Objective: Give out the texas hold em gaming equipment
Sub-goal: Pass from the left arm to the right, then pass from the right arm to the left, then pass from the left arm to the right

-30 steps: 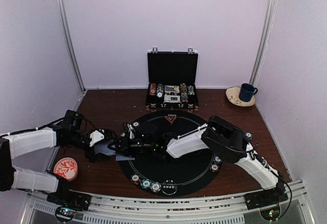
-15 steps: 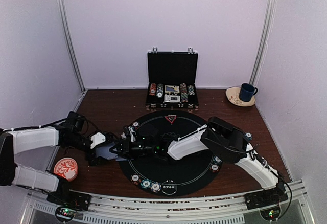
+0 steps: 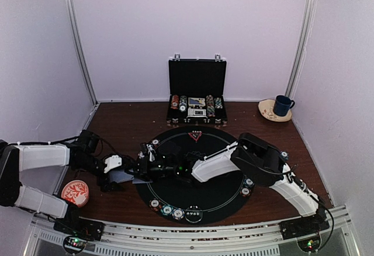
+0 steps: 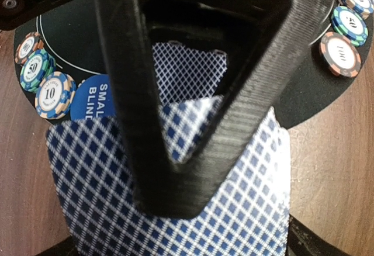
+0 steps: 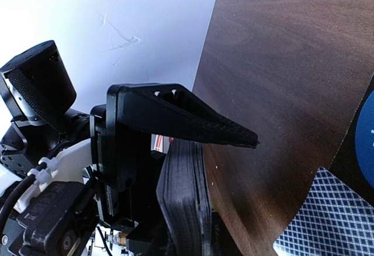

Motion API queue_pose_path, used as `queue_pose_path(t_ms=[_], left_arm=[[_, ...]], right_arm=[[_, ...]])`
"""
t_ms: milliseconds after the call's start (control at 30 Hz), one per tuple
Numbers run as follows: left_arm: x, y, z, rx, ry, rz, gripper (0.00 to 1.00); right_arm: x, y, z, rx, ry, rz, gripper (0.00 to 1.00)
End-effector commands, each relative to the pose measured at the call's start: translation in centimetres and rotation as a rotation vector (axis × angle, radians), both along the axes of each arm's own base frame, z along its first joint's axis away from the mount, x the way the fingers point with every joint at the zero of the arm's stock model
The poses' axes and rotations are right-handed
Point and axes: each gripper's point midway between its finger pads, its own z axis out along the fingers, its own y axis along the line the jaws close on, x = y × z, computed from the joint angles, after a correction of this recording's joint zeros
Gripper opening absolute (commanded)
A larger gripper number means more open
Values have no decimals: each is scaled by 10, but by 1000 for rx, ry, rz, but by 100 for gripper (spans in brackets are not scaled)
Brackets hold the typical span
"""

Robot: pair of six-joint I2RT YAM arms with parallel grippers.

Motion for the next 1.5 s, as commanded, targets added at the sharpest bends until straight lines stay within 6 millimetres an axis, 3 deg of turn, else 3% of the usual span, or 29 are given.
queue_pose_path(t_ms=[0, 333, 567, 800, 1033, 1267, 1467], left_arm=[[14, -3, 11, -16, -55, 3, 88], [15, -4, 12, -23, -51, 4, 64], [15, -3, 12, -20, -47, 10, 53], [15, -4, 14, -27, -52, 9, 52], [15, -5, 16, -36, -57, 8, 51], [14, -6, 19, -46, -63, 3, 50], [14, -7, 21, -54, -72, 1, 53]], right_arm=[[7, 2, 39, 63, -54, -23, 1], [5, 7, 37, 56, -54, -21, 2], [3, 11, 31, 45, -51, -5, 15], [-3, 17, 32, 47, -52, 26, 29], [-4, 25, 25, 24, -48, 29, 31], [-5, 31, 19, 20, -35, 41, 27], [-8, 33, 25, 40, -29, 59, 7]])
